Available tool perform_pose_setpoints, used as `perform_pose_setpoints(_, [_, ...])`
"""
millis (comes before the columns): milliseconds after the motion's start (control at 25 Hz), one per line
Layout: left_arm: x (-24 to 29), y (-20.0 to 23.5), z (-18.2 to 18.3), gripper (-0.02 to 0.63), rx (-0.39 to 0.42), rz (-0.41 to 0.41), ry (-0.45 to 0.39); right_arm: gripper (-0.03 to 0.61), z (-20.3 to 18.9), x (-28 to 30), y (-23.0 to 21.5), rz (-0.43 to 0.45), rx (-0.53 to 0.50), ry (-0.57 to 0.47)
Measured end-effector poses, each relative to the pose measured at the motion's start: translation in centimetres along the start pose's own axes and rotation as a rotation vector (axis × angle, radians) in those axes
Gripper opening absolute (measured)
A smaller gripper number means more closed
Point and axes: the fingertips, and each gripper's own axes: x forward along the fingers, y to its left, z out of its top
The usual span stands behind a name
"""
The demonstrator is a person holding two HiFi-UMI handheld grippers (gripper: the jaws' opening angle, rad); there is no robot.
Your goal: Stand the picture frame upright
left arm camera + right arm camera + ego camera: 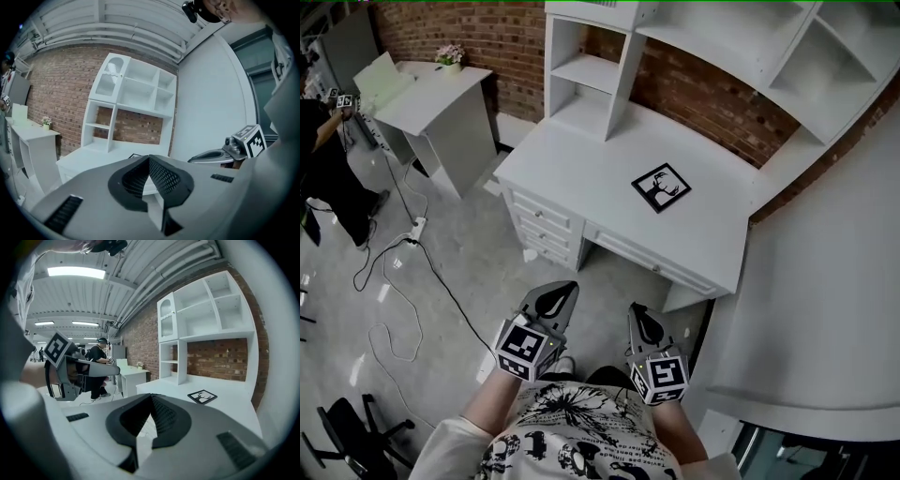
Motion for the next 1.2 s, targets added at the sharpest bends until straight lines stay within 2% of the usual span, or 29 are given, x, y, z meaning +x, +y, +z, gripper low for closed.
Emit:
perform_pose_setpoints(160, [1.6, 2.1, -0.4, 0.005, -0.039, -0.026, -0.019, 0.005, -0.1, 3.1, -0.4, 0.002, -0.007, 0.024])
perform_pose_setpoints(440, [5.9, 6.6, -0.6, 0.005, -0.03, -0.003, -0.002, 0.005, 0.5, 9.6, -3.7, 0.003, 0.009, 0.026])
perform_pose_setpoints(680, [13.1, 11.5, 2.6, 0.006, -0.014, 0.031, -0.023, 0.005, 3.1, 16.6, -9.3, 0.017, 0.023, 0.011])
perform_pose_setpoints(880, [20.3, 14.6, 4.1, 0.006, -0.014, 0.03, 0.003, 0.005, 4.8, 22.5, -14.7, 0.031, 0.034, 0.021])
perform_pose_setpoints(1200, [30.8, 17.9, 3.9, 0.006, -0.023, 0.015, 0.066, 0.005, 3.9, 29.2, -22.7, 0.015, 0.097, 0.085])
